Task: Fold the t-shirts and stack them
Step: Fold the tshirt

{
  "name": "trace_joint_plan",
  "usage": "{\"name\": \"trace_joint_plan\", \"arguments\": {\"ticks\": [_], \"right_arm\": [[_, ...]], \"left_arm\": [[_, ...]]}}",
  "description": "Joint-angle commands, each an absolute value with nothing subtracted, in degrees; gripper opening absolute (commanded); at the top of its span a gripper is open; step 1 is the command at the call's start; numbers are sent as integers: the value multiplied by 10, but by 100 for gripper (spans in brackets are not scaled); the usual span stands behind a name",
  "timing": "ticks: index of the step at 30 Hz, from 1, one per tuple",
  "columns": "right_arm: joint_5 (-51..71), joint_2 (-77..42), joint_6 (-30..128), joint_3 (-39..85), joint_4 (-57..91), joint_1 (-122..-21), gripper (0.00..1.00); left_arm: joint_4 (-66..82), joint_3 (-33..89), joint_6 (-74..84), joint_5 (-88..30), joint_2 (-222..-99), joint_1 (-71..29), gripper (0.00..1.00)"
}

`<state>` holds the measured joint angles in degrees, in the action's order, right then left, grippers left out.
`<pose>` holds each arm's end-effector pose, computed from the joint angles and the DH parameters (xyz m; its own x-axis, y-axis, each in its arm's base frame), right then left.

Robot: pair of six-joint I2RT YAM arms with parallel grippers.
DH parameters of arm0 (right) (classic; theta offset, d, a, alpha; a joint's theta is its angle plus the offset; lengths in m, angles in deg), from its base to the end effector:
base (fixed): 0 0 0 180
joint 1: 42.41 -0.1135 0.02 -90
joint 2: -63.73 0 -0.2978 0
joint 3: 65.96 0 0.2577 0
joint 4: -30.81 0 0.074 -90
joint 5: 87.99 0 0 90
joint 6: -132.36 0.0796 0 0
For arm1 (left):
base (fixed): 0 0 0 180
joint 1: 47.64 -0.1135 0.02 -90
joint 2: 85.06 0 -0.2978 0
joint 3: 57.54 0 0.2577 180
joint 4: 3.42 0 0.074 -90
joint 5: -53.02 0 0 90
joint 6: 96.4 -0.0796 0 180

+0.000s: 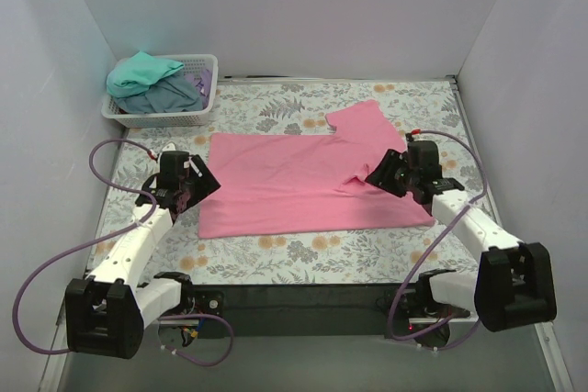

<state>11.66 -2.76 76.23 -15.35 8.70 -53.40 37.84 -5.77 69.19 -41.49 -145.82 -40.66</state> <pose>0.2618 0.0644 0.2222 -0.6787 0.4279 -0.5969 0.0730 0.8480 0.5249 0.2262 -0.0214 0.2152 -0.2589 -0.9411 -0.2177 -0.7214 0.3383 -0.6043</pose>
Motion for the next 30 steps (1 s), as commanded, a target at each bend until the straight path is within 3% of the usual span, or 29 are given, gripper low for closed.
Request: {"name": "trace_joint_plan", "arguments": {"ticks": [1,7,20,30], "right_arm": [[57,-81,815,-110,122,-569,54],[39,-169,832,-65,128,-597,56],[38,-278,766,-27,124,-614,51],[8,-386,636,138,90,-624,52]], "left_arm": [[342,-66,657,-425,-1451,-403,71],[327,-67,654,-423,-1467,-402,71],[327,-64,654,-404,-1479,-402,70],[325,-65,653,-398,-1479,-402,71]]}}
